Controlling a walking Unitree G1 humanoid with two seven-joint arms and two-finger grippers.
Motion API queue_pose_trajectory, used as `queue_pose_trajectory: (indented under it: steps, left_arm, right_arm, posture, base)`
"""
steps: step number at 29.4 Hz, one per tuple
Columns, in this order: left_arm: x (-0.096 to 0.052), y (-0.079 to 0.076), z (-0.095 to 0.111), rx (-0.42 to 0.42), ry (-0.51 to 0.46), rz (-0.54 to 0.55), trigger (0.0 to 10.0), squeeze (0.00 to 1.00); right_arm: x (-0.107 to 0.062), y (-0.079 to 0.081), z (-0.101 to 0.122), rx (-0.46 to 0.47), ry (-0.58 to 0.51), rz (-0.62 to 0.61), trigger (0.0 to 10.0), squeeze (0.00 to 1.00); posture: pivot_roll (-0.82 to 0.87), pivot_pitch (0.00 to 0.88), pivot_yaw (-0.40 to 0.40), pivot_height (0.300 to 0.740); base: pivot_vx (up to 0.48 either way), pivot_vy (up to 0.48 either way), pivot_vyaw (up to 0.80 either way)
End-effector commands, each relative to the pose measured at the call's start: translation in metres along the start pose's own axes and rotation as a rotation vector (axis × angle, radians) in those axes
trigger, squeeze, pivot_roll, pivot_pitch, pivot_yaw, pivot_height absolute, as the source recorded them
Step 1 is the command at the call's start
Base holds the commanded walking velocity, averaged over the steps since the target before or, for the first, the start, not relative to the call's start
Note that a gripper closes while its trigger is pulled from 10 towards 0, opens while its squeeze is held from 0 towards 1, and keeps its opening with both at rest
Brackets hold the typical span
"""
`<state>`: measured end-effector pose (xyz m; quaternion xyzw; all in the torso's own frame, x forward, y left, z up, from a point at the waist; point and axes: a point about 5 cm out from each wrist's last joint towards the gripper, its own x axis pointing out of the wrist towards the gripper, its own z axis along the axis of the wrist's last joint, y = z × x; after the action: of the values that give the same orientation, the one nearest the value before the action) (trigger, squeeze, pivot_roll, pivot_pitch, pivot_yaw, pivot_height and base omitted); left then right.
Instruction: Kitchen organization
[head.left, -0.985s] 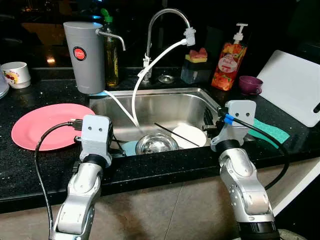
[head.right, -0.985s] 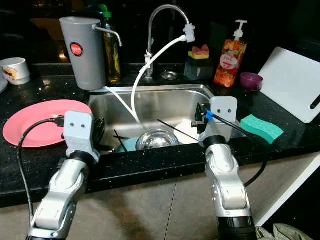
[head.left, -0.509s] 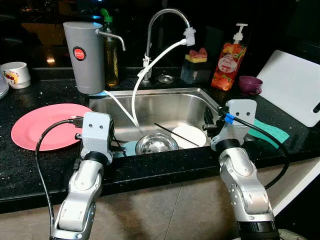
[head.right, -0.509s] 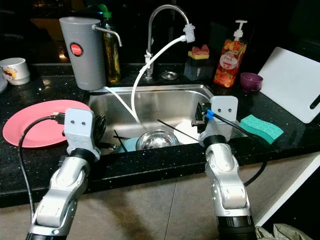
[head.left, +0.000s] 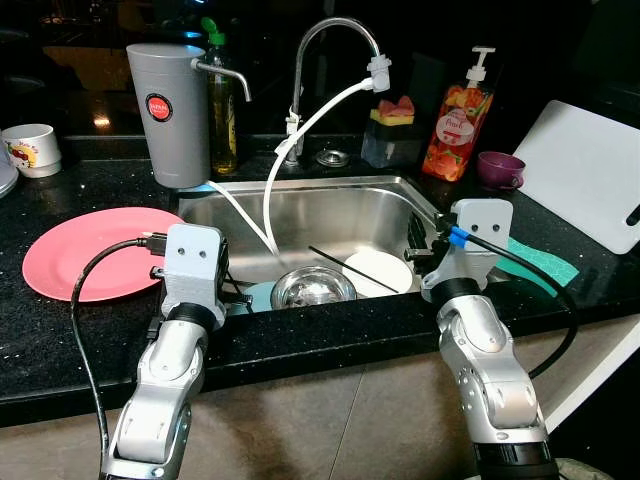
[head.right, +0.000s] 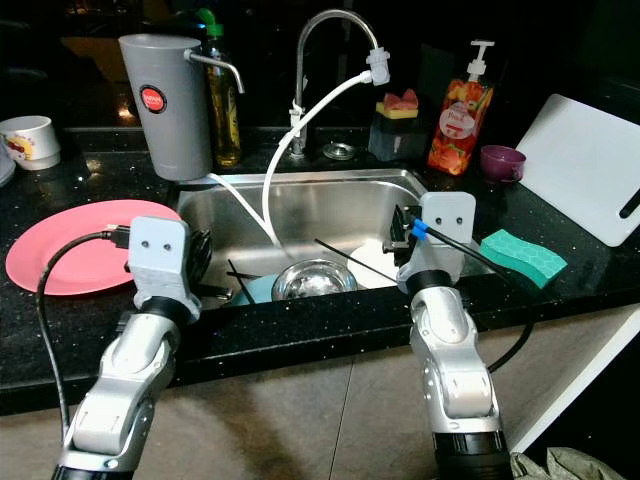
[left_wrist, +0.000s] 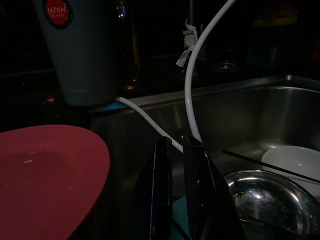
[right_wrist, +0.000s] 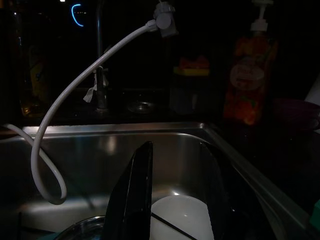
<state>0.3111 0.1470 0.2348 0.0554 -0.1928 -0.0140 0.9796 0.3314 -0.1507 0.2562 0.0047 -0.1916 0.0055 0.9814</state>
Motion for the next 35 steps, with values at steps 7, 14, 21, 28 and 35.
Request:
queue_pose_trajectory:
  steps: [7, 14, 21, 28, 35]
  left_arm:
    - [0.0007, -0.0038, 0.0031, -0.007, -0.007, -0.012, 10.0, 0.0]
    - [0.0021, -0.0052, 0.0039, -0.007, -0.013, -0.019, 10.0, 0.0]
    - [0.0023, -0.0073, 0.0045, -0.008, -0.016, -0.026, 10.0, 0.0]
    - [0.0032, -0.0071, 0.0047, -0.008, -0.018, -0.028, 10.0, 0.0]
    - [0.0047, -0.0071, 0.0054, -0.01, -0.02, -0.025, 10.0, 0.0]
  right_arm:
    - [-0.0014, -0.0008, 0.0001, 0.008, 0.002, -0.009, 10.0, 0.0]
    - [-0.0011, -0.0001, -0.0006, 0.013, 0.003, -0.01, 10.0, 0.0]
    - [-0.001, 0.0006, -0.0014, 0.019, 0.005, -0.01, 10.0, 0.0]
    - [-0.0002, 0.0016, -0.0018, 0.022, 0.006, -0.008, 10.0, 0.0]
    - [-0.0008, 0.0019, -0.0024, 0.024, 0.009, -0.008, 10.0, 0.0]
  posture:
    - [0.15, 0.093, -0.072, 0.74]
    - [0.15, 0.087, -0.069, 0.74]
    - [0.16, 0.083, -0.07, 0.74]
    - [0.16, 0.078, -0.069, 0.74]
    - [0.15, 0.076, -0.069, 0.74]
  base:
    - [0.0, 0.0, 0.0]
    - [0.0, 0.0, 0.0]
    - [0.0, 0.0, 0.0]
    - [0.0, 0.0, 0.0]
    - [0.0, 0.0, 0.0]
